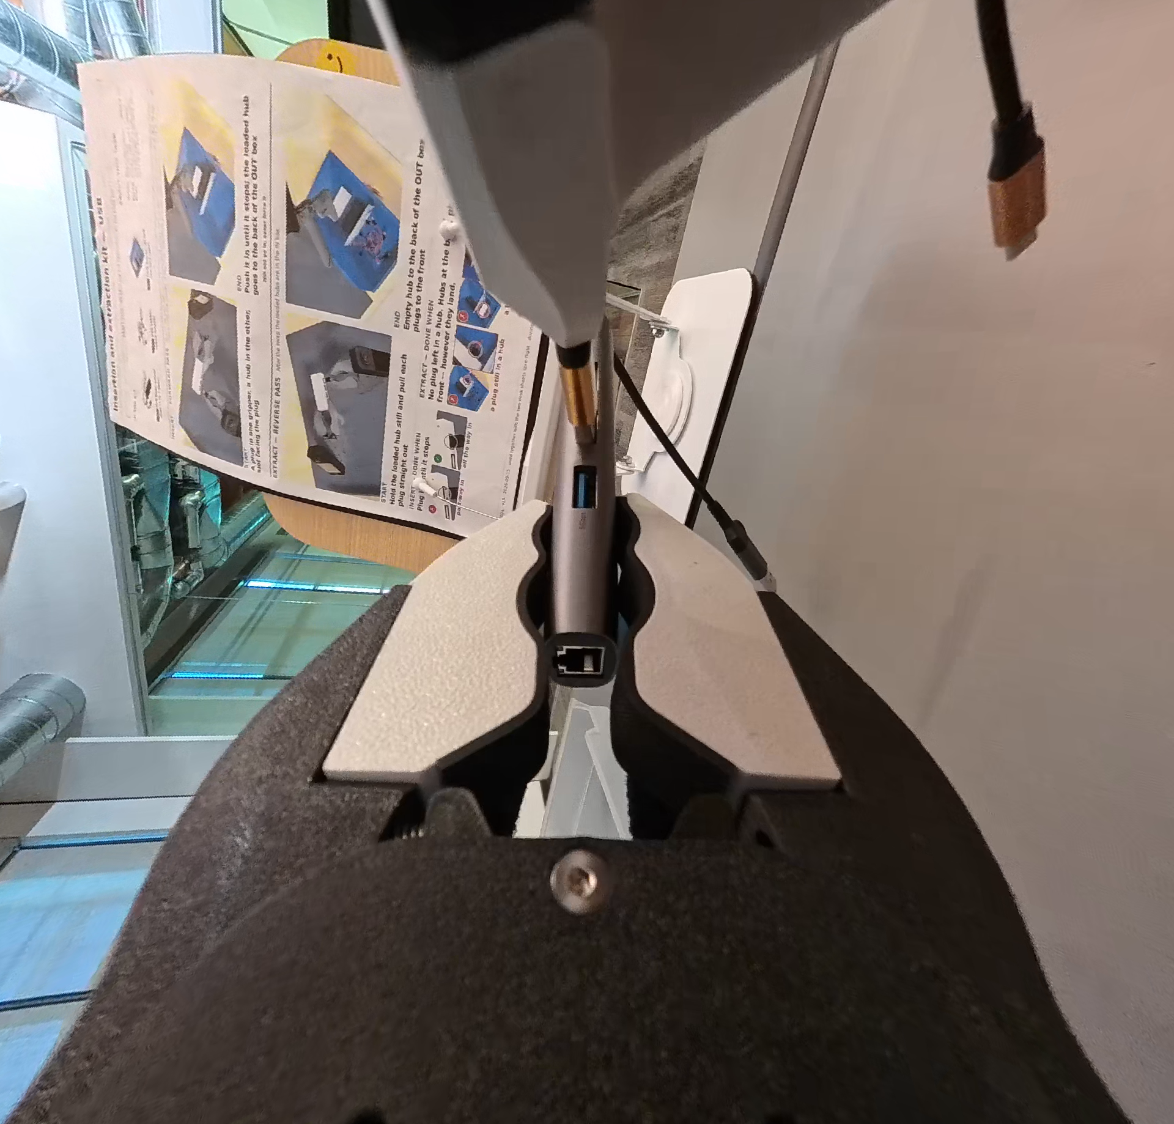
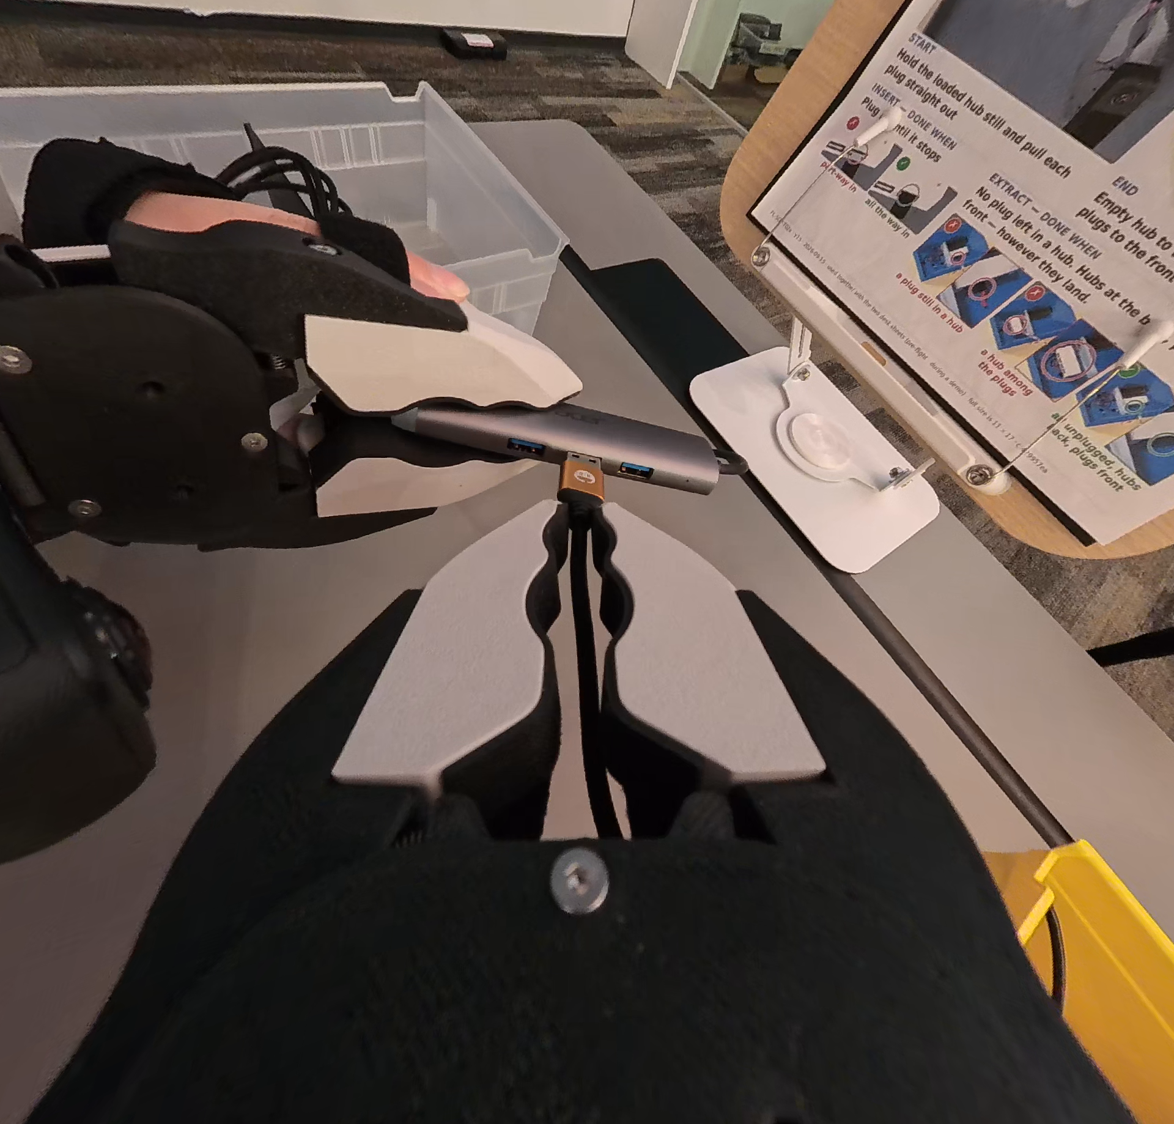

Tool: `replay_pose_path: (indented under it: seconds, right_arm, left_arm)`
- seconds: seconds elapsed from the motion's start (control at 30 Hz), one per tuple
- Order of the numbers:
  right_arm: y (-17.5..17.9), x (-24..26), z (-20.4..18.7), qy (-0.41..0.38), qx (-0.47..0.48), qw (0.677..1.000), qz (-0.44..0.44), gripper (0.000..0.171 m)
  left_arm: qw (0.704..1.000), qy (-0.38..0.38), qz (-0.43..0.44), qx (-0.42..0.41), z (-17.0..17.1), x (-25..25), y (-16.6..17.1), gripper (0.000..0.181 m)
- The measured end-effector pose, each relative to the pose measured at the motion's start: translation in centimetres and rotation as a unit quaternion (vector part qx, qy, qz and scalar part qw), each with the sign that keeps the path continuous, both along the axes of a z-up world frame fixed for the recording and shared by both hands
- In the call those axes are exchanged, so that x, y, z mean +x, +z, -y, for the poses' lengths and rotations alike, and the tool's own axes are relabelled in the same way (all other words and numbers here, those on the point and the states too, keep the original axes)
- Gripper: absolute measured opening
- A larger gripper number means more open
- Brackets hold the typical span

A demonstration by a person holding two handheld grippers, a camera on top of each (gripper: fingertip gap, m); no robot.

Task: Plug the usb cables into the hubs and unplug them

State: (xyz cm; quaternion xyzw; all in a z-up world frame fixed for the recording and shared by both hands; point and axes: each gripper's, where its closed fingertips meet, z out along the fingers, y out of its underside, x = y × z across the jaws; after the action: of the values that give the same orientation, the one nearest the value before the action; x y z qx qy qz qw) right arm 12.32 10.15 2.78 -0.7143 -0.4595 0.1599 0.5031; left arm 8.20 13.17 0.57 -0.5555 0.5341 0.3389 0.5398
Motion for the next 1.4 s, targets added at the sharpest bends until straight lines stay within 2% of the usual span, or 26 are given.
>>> replay_pose_path:
  seconds: [0.73, 1.4]
  right_arm:
    - [0.4, -0.6, -0.3, 0.003, 0.036, 0.999, -0.033, 0.008]
    - [1.0, -0.5, 0.1, 0.022, 0.032, 0.998, -0.049, 0.008]
  left_arm:
    - [1.0, 0.002, 0.021, -0.005, -0.3, -0.6, 0.2, 0.016]
    - [0.999, -0.015, 0.024, 0.032, 0.1, -0.3, 1.2, 0.016]
